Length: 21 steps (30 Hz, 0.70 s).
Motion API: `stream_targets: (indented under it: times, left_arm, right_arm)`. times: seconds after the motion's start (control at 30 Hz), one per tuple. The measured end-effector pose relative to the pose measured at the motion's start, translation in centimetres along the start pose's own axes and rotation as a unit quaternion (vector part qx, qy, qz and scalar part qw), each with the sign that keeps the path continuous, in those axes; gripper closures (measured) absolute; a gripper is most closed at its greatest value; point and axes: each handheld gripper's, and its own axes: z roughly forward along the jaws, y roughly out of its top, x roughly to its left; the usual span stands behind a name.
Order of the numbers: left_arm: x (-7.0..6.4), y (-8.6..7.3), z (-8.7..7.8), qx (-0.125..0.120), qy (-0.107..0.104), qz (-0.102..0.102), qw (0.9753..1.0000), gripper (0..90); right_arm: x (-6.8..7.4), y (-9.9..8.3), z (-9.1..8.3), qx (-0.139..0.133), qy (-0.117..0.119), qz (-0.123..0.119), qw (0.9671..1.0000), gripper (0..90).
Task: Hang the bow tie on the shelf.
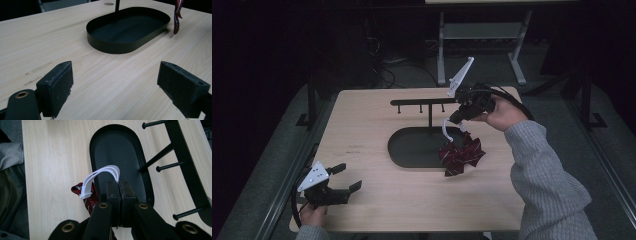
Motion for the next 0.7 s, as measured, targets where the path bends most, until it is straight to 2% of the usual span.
stream_targets:
  times: [0.7]
  left_arm:
    - [0.2, 0.0, -0.2, 0.004, 0.000, 0.002, 1.0000, 13.1]
  right_arm:
    - [-1.4, 1.8, 0.4, 0.004, 0.003, -0.005, 1.0000, 88.0]
